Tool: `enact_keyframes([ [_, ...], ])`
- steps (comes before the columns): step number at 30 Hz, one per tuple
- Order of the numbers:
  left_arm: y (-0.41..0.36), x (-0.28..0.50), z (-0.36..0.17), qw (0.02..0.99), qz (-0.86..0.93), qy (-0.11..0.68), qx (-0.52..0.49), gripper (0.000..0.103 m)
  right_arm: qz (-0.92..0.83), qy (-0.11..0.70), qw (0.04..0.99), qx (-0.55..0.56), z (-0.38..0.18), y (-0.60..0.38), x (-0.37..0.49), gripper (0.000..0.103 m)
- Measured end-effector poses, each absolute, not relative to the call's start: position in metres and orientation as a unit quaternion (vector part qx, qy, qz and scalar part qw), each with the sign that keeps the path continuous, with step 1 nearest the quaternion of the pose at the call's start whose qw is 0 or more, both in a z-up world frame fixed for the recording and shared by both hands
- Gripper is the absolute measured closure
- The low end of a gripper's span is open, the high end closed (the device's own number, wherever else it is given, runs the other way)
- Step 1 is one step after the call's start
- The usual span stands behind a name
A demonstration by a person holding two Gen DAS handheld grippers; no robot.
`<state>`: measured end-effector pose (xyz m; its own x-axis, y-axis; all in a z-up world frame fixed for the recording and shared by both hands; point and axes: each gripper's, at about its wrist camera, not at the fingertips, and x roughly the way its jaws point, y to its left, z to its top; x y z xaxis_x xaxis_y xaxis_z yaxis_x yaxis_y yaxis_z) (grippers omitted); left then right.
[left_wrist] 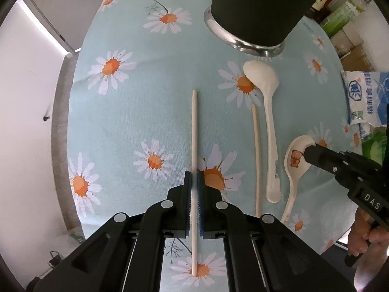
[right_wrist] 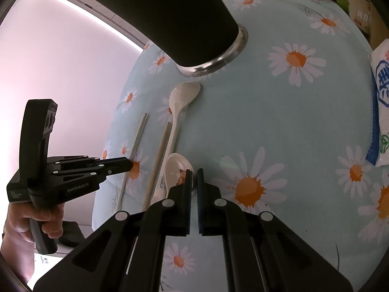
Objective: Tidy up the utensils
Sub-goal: 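Close the left gripper on a wooden chopstick while the right gripper closes on the beige spoon, then carry the chopstick and beige spoon over the black holder and lower them in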
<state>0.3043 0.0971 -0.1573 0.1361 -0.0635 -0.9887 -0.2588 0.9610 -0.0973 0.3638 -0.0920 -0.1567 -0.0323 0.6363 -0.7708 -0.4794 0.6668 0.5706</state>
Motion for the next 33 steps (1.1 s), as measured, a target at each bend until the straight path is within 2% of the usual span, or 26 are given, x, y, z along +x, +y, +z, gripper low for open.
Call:
enact_keyframes([
  [14,0.107,0.276,-0.140,0.775,0.001,0.609,-0.165,0.099,0.366,0.569,0.736,0.034,-0.124,-0.090,0.340,0.098],
  [33,0.097,0.287,-0.051,0.864,-0.063,0.477,-0.149,0.099,0.330,0.485,0.810,0.020,-0.052,-0.110,0.346,0.098],
])
